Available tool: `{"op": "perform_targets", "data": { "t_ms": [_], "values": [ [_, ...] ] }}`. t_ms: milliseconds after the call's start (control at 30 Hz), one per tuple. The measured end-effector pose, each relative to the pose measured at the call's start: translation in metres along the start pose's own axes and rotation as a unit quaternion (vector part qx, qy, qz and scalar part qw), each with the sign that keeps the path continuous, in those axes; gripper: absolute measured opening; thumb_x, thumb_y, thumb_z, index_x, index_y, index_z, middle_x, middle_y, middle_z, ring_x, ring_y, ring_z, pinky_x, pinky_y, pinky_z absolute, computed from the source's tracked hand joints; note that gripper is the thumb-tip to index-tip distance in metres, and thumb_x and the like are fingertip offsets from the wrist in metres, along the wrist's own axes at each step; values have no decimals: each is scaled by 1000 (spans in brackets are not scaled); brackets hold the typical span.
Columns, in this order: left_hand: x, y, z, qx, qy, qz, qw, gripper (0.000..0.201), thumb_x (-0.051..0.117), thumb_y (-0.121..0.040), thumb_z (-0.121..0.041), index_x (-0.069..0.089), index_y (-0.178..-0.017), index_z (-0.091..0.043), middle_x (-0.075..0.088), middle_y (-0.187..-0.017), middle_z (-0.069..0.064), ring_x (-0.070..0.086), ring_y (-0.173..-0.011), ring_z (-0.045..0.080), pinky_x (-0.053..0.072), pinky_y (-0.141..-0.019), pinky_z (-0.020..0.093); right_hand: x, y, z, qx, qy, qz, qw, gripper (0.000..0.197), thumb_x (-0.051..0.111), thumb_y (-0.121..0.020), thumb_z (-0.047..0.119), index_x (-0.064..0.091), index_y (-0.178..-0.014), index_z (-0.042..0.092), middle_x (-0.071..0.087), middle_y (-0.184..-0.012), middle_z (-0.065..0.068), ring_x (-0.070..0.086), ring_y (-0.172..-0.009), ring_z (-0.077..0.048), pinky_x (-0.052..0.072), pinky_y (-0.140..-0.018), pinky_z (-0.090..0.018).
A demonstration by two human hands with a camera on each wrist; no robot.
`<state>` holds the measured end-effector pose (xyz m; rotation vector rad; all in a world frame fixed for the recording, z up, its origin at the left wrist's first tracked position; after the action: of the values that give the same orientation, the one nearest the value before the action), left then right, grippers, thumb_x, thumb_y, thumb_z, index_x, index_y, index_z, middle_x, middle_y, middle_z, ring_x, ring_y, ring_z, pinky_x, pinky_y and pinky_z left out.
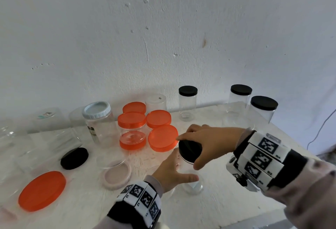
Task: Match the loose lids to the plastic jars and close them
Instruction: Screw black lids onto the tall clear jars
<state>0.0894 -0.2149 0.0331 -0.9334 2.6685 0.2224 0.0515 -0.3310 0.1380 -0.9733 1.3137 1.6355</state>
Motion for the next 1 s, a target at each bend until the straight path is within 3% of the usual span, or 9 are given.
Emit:
{"op": "perform_targets", "data": {
  "t_ms": [133,367,600,700,800,867,933,1000],
  "values": [
    [1,0,1,7,6,1,1000,87,78,-73,-32,17,-133,-44,34,-137,-20,31,-128,3,28,-105,21,-9,-2,2,8,23,21,999,84,74,-75,40,26,-144,46,35,-126,10,40,-116,-16,45,-96,-37],
    [0,-1,4,3,-2,-7,1000,83,78,-74,-33,18,-130,-45,34,-132,-24,31,-126,1,29,-106,21,-17,-7,5,7,35,10,999,79,80,-67,46,39,-135,44,41,-114,13,46,-110,-14,50,-86,-32],
    [0,0,6,12,-4,-21,1000,79,80,-72,-34,23,-125,-49,38,-123,-32,37,-120,-2,30,-97,14,-13,-9,0,41,23,-18,999,83,74,-56,67,42,-129,43,45,-108,11,63,-96,-22,57,-81,-37],
    [0,1,4,16,-3,-21,1000,83,79,-64,-49,24,-127,-46,41,-129,-23,39,-122,0,31,-98,16,-10,-9,1,46,27,-35,998,80,70,-55,72,44,-124,41,44,-103,10,63,-90,-20,58,-77,-35],
    [0,1,5,16,-4,-18,1000,82,80,-67,-43,25,-128,-45,43,-131,-20,40,-129,7,31,-101,19,-10,-9,6,41,50,-54,996,74,68,-61,72,46,-123,37,43,-96,11,54,-88,-14,51,-70,-26],
    [1,1,4,18,-8,-17,1000,87,81,-60,-53,26,-128,-45,44,-131,-20,41,-128,7,32,-100,19,-9,-8,7,38,59,-65,995,70,66,-66,71,48,-122,33,44,-95,10,51,-86,-13,45,-66,-23],
    [1,3,1,22,-6,-14,1000,102,75,-44,-73,27,-129,-44,45,-133,-19,42,-126,4,32,-99,18,-7,-7,8,42,69,-81,993,67,63,-69,70,51,-121,29,48,-96,8,52,-85,-13,45,-65,-22],
    [2,3,0,28,-8,-15,999,109,68,-39,-82,28,-132,-42,45,-136,-16,42,-126,4,32,-100,19,-4,-6,10,52,83,-104,990,66,59,-72,71,52,-119,25,50,-94,6,53,-83,-14,47,-67,-24]
  ]
}}
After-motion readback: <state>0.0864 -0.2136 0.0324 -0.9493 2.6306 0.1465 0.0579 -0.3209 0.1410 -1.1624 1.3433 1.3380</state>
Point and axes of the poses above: each hand's wrist, its own y-axis away from the middle knuckle, its own x-axis out of the palm, z = x × y, the point moved 4 cm from there along -y, towards the middle knuckle
